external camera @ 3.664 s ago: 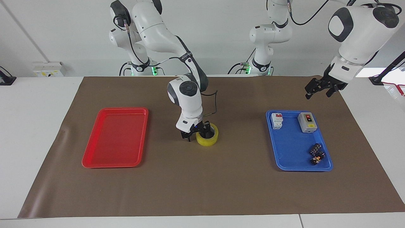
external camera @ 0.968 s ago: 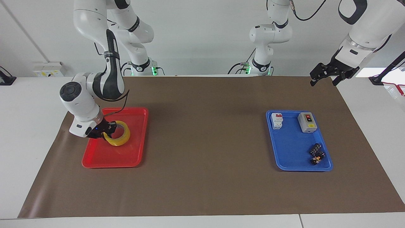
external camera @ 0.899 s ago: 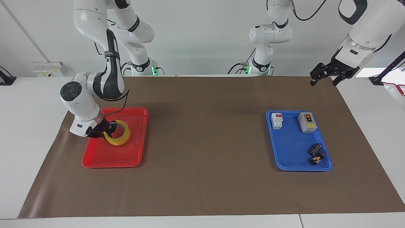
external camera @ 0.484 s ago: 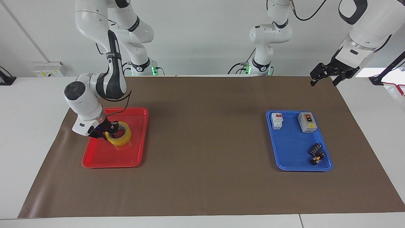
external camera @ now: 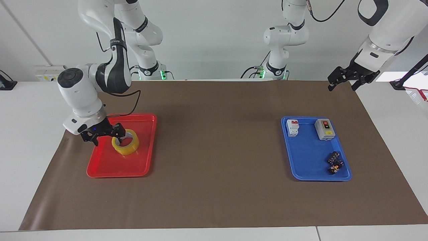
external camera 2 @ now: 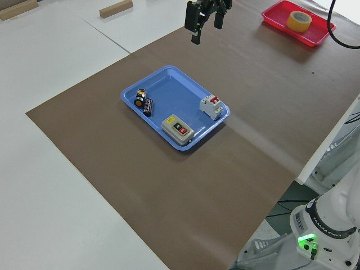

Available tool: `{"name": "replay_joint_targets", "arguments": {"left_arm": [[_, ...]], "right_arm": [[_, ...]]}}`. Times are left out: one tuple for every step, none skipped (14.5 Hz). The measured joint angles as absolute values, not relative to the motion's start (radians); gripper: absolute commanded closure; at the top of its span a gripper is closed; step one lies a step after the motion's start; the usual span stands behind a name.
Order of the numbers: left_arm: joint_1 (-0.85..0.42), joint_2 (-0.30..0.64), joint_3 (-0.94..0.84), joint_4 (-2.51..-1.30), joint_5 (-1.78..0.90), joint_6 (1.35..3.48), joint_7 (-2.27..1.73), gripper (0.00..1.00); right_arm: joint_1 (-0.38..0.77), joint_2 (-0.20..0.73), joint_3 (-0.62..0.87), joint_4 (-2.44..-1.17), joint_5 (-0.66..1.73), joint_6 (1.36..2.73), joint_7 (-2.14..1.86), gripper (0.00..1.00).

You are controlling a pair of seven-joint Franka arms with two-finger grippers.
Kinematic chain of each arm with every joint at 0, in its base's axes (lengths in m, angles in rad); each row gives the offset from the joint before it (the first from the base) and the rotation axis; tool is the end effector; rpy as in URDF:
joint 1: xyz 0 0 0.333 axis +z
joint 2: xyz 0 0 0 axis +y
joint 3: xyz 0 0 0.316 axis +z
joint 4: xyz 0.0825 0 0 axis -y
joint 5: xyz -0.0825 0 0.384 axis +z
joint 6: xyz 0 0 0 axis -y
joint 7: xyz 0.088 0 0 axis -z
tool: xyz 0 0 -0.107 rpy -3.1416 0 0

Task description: Place and move tape with both arms

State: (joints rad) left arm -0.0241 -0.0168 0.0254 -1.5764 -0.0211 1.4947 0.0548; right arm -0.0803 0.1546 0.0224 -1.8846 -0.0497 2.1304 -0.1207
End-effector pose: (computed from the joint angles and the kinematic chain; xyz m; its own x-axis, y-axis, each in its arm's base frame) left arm 0.5411 -0.0016 0.6247 0.9965 -0.0551 -0.0636 -0.0536 -0.9982 0.0251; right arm 0.6063 -0.0378 0.4343 0.9924 0.0886 0.0850 0.0844 -0.9951 0.0515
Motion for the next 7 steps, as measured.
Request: {"name": "replay_joint_targets", "arguments": {"left_arm": [[-0.024,-0.017,0.025,-1.576,-0.021,1.495,0.055,0.00],[-0.024,-0.017,0.025,-1.576,-0.021,1.495,0.055,0.00],[-0.024,-0.017,0.025,-1.576,-0.021,1.495,0.055,0.00],[-0.024,-0.017,0.025,-1.576,-0.021,1.495,0.055,0.00],[-0.024,-0.017,0.025,-1.576,-0.021,1.495,0.055,0.00],[-0.024,-0.017,0.025,-1.576,-0.021,1.495,0.055,0.00],[-0.024,-0.017,0.025,-1.576,-0.021,1.495,0.055,0.00]], "right_arm": [[-0.080,0.132,0.026,-1.852,-0.050,2.069,-0.092,0.00],[-0.080,0.107,0.031,-1.821,-0.050,2.006,-0.070,0.00],[-0.080,0.080,0.037,-1.791,-0.050,1.948,-0.042,0.00],[-0.080,0.053,0.042,-1.760,-0.048,1.887,-0.006,0.00],[-0.080,0.028,0.045,-1.728,-0.044,1.830,0.028,0.00],[-0.080,0.008,0.046,-1.693,-0.041,1.773,0.052,0.00],[-0.080,-0.006,0.046,-1.651,-0.039,1.708,0.067,0.00]]}}
